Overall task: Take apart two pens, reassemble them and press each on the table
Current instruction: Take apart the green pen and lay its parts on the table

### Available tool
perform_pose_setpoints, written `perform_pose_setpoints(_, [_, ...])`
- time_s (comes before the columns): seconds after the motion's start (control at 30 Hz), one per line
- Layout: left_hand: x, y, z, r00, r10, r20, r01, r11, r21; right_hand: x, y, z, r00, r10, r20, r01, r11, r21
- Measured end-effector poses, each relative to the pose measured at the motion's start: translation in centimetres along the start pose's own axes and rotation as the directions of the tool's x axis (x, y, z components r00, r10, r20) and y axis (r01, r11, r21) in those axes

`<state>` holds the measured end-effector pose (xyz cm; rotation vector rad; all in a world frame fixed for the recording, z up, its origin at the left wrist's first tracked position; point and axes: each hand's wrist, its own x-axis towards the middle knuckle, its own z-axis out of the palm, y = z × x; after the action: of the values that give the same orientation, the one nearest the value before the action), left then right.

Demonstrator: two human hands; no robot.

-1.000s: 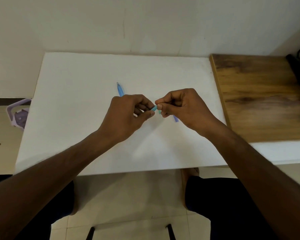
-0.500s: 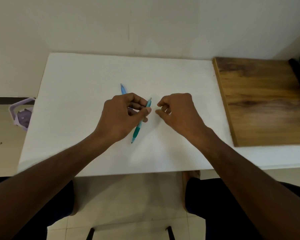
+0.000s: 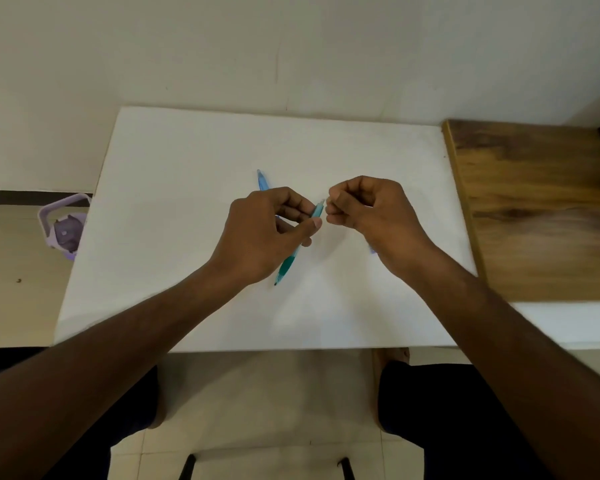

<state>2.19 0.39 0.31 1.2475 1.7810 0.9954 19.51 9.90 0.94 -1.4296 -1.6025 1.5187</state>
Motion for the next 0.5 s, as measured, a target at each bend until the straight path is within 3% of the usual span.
perform_pose_setpoints(0.07, [0.1, 0.0, 0.2, 1.000, 0.005, 0.004, -0.005, 1.000, 0.011, 0.0, -0.1, -0.1, 1.000, -0.007, 0.005, 0.006, 0.993, 0.121])
perform_pose_setpoints(0.5, [0.3, 0.2, 0.9, 1.000, 0.011, 0.020, -0.012, 0.997, 0.075, -0.2, 0.2, -1.3, 0.994, -0.086, 0.071, 0.086, 0.996, 0.004])
